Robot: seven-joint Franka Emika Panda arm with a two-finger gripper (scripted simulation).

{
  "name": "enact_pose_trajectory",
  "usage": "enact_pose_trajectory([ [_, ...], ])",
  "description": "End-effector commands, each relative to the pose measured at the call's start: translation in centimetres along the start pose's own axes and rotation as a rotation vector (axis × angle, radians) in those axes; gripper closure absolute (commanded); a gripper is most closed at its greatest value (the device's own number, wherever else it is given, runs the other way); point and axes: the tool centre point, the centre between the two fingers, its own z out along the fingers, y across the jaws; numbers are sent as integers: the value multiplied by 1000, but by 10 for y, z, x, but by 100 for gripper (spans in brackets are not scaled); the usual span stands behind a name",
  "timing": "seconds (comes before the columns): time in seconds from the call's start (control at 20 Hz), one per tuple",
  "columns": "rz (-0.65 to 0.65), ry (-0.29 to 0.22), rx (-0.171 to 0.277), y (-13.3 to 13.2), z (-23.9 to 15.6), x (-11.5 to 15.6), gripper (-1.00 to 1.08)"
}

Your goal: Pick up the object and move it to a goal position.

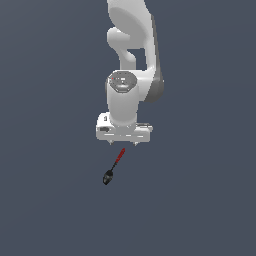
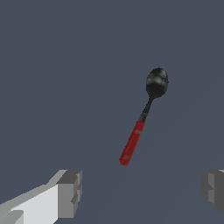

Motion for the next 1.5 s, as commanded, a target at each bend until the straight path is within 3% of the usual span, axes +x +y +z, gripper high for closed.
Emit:
enact_pose_trajectory([
  [0.0, 55, -1, 6, 7, 15, 8, -92],
  [0.6, 285, -2, 22, 39, 79, 35, -92],
  [1.15, 310, -3, 23, 43, 92, 36, -92],
  [1.45, 312, -2, 23, 42, 120, 36, -92],
])
